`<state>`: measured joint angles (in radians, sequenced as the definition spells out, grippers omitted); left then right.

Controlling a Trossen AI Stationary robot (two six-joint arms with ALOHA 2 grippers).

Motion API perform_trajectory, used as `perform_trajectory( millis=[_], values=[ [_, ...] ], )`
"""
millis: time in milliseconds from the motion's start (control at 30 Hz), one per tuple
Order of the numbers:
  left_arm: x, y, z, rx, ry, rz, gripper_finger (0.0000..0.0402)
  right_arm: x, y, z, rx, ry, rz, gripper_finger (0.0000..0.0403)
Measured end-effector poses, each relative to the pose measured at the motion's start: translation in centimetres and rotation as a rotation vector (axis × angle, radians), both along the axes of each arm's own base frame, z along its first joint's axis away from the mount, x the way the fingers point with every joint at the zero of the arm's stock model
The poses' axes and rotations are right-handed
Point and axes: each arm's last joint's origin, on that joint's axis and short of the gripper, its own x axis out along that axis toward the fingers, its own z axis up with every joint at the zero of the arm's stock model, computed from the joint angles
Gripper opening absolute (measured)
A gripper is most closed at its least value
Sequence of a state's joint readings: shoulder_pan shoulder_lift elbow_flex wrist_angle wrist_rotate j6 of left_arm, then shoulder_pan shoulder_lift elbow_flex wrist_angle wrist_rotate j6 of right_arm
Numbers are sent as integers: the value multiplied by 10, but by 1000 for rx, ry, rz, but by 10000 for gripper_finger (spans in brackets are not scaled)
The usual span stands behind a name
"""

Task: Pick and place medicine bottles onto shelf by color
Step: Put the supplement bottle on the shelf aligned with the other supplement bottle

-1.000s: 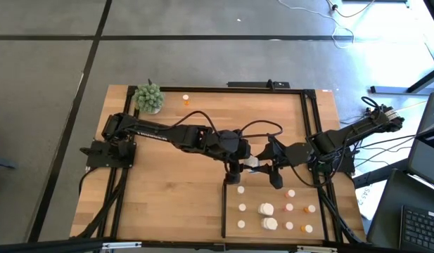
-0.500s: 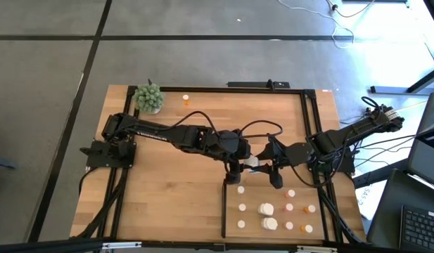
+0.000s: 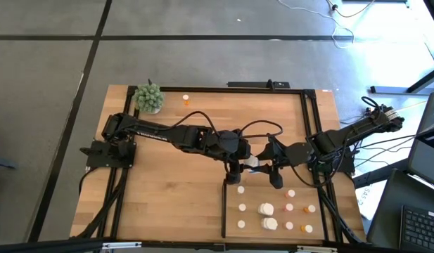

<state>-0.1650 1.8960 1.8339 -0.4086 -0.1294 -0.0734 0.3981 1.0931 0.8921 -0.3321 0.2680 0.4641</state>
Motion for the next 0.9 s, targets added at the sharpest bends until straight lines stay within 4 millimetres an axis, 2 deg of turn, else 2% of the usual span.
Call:
perform_trajectory(
  millis=[900],
  values=[
    [0, -2, 0, 38, -2, -10, 187, 0, 0, 0, 1, 1, -2, 161]
  ],
)
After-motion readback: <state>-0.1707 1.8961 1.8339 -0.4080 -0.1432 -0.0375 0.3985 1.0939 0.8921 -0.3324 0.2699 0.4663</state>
